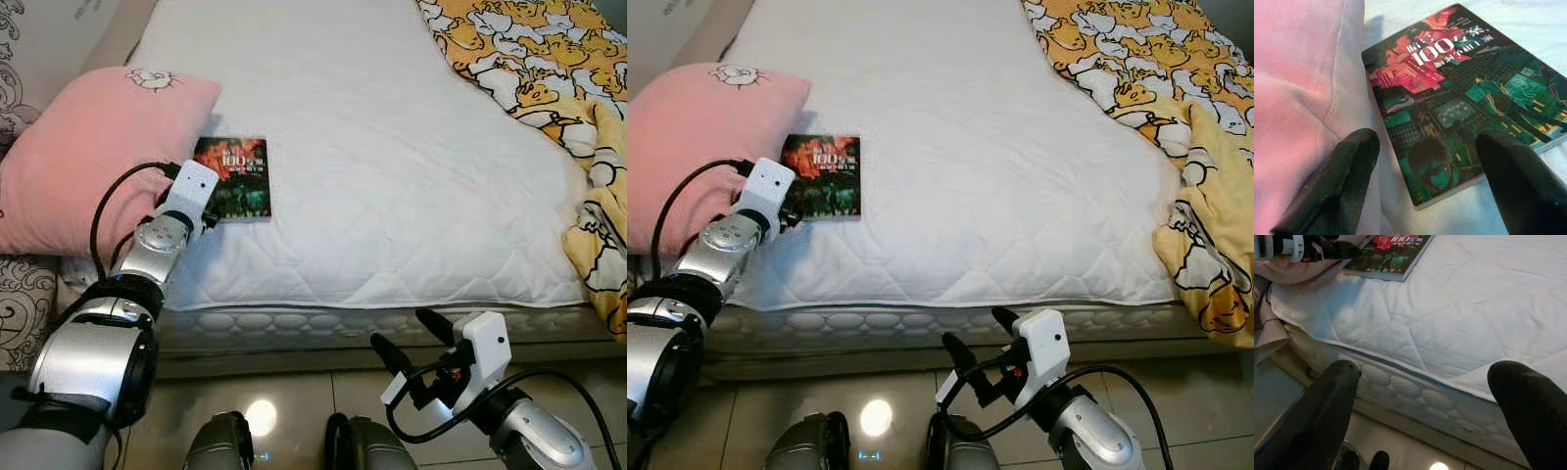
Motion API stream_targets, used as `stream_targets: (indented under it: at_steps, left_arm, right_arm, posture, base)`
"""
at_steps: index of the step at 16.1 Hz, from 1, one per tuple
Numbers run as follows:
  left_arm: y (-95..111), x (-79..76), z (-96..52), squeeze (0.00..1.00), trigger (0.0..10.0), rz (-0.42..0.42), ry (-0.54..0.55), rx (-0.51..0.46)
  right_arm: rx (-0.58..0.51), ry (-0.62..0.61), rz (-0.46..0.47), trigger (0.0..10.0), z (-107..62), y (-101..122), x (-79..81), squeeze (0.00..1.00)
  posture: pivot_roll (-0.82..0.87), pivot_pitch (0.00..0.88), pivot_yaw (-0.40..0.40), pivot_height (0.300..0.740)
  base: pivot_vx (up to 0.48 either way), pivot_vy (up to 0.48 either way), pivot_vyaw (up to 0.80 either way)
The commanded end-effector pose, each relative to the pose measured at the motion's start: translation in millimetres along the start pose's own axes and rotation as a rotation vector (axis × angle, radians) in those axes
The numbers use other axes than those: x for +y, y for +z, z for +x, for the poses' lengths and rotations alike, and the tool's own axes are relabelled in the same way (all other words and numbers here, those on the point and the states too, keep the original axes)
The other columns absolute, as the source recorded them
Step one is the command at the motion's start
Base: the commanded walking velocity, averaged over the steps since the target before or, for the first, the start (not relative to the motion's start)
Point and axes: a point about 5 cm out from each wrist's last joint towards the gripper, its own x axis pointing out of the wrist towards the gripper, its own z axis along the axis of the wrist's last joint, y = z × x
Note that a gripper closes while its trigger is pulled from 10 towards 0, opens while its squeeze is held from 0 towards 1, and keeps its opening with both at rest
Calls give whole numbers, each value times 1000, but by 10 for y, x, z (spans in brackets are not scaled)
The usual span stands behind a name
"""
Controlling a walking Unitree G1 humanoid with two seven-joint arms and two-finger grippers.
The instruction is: Clean up the room
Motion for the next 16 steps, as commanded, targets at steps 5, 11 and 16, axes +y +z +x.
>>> stream_targets:
  at_steps: [5,11,16]
  left_arm:
    - [-14,117,-36,1000,10000,65,32,-35]
    - [528,33,-346,0,10000,-313,114,-403]
    - [170,-247,-892,0,10000,-431,144,-386]
  right_arm:
    - [10,-6,4,10000,-10,-12,-20,0]
    - [-201,-168,-10,10000,344,277,-225,0]
    - [-291,-179,-6,10000,560,404,-221,0]
  posture:
    - [-136,181,-98,710]
    - [-23,38,-49,710]
    - [59,0,-48,710]
  base:
    - [0,0,0]
    - [0,0,0]
    - [0,0,0]
